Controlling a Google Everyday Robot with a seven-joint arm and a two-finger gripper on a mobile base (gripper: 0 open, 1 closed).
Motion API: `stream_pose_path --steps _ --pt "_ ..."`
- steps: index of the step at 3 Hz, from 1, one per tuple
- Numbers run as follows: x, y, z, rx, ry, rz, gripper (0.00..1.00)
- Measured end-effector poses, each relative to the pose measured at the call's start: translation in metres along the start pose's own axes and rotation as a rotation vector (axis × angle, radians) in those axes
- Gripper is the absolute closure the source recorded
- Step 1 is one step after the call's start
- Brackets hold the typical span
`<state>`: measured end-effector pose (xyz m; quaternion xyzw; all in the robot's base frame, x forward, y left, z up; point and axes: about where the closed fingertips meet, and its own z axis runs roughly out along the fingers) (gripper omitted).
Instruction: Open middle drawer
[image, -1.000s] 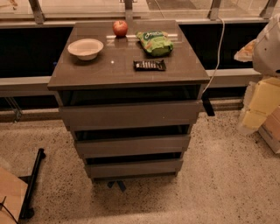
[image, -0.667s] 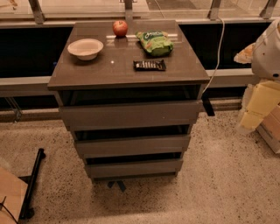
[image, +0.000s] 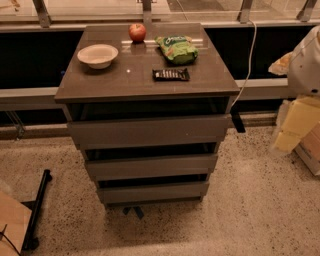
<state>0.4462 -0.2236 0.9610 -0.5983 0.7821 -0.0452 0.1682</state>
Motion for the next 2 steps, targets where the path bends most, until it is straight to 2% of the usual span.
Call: stream_pose_path --steps 1,2 --pt "0.001 0.007 0.024 -0.018 -0.092 0.027 0.00" --pt "-0.010 0.019 0.070 -0.055 -0.220 0.042 0.00"
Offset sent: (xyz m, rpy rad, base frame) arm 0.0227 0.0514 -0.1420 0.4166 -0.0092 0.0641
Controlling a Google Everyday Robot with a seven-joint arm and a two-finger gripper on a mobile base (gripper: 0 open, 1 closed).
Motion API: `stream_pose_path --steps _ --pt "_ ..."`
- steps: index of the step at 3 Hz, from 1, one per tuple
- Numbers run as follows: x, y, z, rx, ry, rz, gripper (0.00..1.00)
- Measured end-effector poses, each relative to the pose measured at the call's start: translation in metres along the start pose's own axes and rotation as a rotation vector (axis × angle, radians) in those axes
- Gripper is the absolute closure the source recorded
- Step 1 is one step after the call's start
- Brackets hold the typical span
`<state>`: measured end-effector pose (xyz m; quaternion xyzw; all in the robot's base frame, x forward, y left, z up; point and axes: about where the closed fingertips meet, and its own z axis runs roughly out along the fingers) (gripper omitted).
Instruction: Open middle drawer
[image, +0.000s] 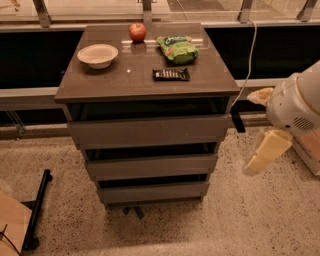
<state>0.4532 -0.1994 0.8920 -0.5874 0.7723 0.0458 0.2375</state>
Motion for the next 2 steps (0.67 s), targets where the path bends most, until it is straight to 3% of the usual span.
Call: stream_pose_path --steps 2 --pt "0.001 -0.002 0.118 -0.051 -0.231 0.084 0.00"
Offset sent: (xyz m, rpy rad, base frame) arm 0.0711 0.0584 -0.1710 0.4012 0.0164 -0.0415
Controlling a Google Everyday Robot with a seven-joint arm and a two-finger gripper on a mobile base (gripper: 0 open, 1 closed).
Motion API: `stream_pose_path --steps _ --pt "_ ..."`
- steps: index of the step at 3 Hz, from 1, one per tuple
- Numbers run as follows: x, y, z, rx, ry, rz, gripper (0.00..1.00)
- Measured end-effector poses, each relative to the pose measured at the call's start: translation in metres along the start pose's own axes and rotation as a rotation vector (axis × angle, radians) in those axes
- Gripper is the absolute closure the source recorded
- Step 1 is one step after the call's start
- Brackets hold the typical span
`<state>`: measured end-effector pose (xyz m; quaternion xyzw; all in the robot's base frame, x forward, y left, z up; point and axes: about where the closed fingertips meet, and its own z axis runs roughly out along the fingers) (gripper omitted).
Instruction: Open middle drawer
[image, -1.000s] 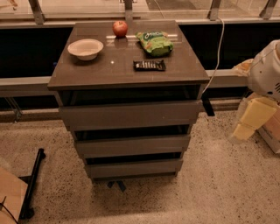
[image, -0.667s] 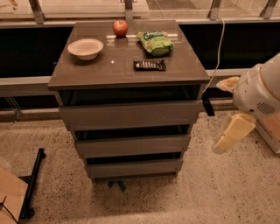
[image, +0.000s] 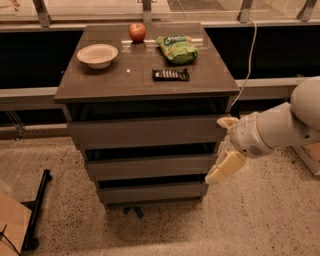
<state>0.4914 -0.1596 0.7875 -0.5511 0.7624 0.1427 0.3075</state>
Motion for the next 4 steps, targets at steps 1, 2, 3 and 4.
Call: stream_pose_path --steps 1,2,3,4 --pt "0.027 -0.015 0.049 -0.055 -0.005 0.079 0.00" --pt "0.033 -0.015 0.064 -0.075 -0.004 0.106 0.00" --pt "0.025 -0.012 0.080 -0.071 -0.060 0.066 0.00" --pt "0.029 -0.013 0.116 -0.091 -0.125 0.022 0.00"
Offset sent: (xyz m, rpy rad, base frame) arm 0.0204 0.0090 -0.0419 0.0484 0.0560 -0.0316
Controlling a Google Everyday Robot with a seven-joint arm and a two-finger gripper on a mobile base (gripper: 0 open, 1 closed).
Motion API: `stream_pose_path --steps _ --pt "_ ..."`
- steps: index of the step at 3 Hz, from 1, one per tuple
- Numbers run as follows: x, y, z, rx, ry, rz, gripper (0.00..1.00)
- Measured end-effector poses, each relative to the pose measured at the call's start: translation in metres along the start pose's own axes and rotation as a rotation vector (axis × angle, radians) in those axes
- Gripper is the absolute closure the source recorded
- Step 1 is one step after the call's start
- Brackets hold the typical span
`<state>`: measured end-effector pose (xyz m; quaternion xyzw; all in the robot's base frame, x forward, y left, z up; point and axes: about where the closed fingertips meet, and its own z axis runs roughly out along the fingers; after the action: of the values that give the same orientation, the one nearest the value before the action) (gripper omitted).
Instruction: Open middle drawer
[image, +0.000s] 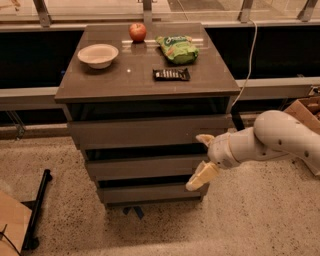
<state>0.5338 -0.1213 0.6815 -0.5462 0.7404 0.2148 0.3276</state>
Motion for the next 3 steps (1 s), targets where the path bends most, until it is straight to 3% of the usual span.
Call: stream_pose_path --steps 2,3 --pt "0.042 -0.013 0.070 -0.060 -0.052 0.000 0.00" --pt "0.062 -0.021 0.095 -0.088 -0.067 0.037 0.00"
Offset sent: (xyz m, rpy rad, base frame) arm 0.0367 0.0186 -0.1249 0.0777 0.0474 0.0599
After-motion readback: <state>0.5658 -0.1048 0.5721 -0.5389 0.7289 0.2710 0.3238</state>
